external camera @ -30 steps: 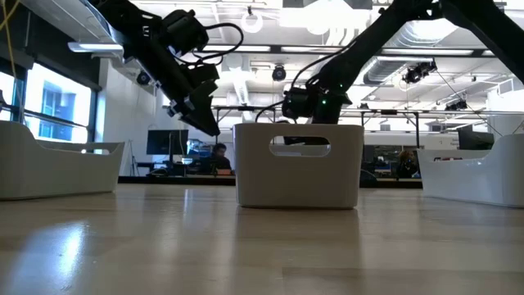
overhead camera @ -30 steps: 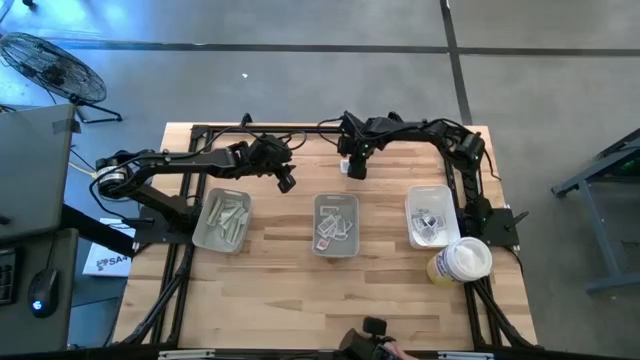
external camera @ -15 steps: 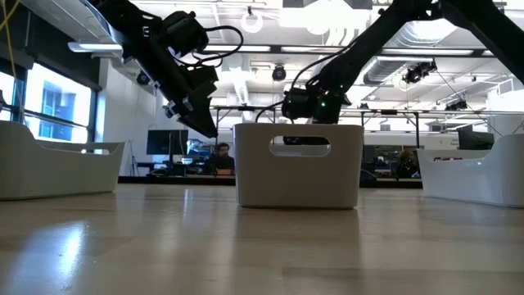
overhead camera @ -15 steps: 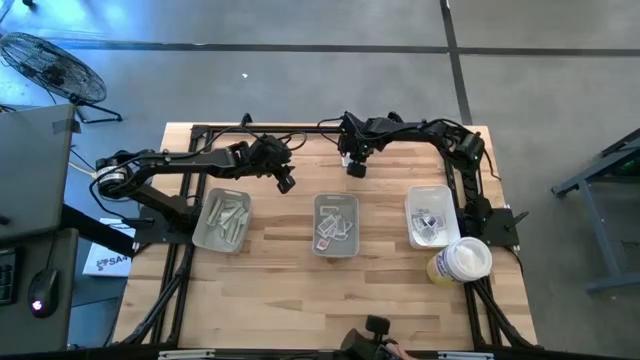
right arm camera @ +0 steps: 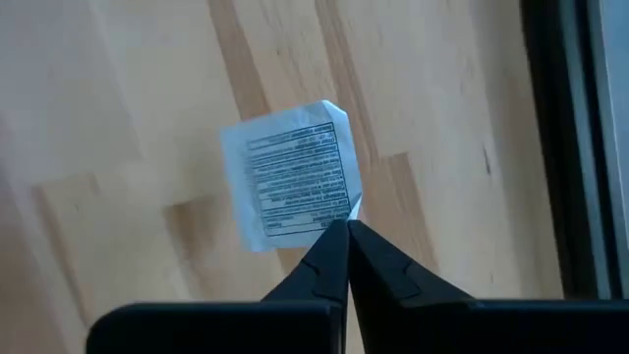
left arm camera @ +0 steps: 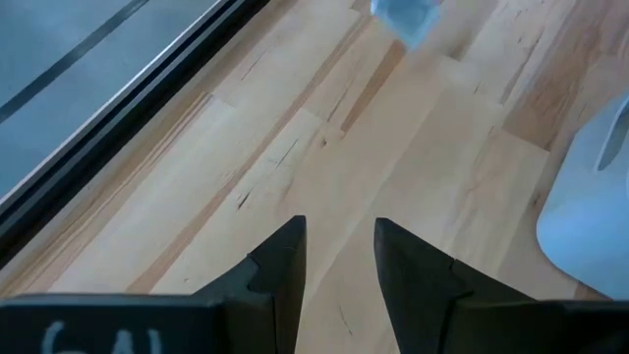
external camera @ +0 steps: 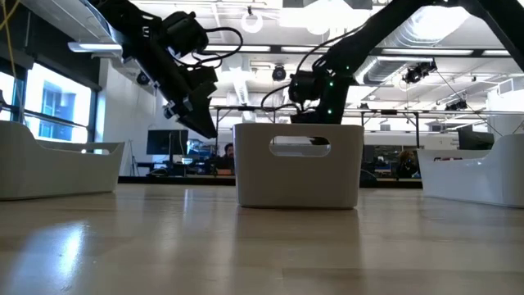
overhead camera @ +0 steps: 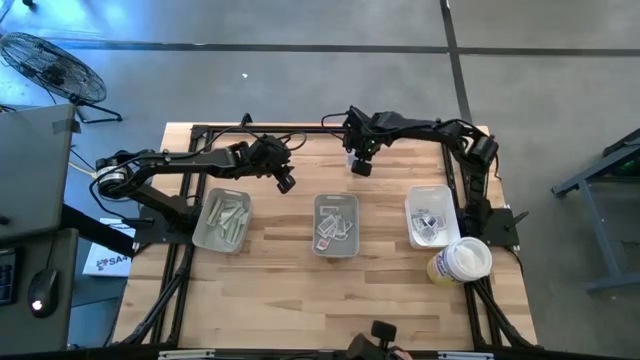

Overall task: Pick & Place First Aid Supplies
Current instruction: Put the alcohol pad into the white bin

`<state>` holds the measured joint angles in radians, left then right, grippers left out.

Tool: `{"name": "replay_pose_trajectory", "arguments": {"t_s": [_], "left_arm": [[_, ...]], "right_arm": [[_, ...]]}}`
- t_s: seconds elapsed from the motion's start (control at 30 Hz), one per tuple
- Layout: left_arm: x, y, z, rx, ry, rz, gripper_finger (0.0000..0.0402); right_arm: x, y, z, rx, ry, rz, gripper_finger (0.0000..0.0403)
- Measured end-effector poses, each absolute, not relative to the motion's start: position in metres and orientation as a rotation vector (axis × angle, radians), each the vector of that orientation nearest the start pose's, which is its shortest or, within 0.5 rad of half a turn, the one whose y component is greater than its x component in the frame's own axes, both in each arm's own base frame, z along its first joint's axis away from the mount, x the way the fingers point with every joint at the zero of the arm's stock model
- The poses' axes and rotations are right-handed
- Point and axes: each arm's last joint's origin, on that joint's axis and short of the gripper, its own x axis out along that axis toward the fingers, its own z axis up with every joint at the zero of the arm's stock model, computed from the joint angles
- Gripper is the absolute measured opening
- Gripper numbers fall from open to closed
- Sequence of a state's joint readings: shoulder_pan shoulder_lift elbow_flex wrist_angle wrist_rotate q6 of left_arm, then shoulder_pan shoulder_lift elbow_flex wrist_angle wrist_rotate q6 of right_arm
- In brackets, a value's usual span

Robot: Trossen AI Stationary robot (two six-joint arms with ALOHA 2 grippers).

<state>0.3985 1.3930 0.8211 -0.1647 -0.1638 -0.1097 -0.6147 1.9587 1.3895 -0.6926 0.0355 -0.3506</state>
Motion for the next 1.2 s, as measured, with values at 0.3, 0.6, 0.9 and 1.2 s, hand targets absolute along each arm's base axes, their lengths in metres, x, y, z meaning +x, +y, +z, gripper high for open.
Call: {"name": "replay_pose_trajectory", "arguments": {"t_s": [0.3,0.6,0.9,1.2], "left_arm": [[0.257,0.113,0.214,-0.215,0.734,0.586,0.0120],[0.261,0.106,0.215,-0.201,0.726,0.564,0.0120],[0.266,0.094,0.215,-0.184,0.730,0.525,0.0120],[0.267,0.088,0.215,-0.205,0.733,0.509,0.0120]], "right_arm": [[0.307,-0.206,0.184,0.126,1.407,-0.288,0.0001],[0.300,-0.171,0.215,0.090,1.487,-0.311,0.0000],[0.288,-0.118,0.246,0.141,1.576,-0.300,0.0000],[0.284,-0.070,0.275,0.106,1.489,-0.285,0.0000]]}}
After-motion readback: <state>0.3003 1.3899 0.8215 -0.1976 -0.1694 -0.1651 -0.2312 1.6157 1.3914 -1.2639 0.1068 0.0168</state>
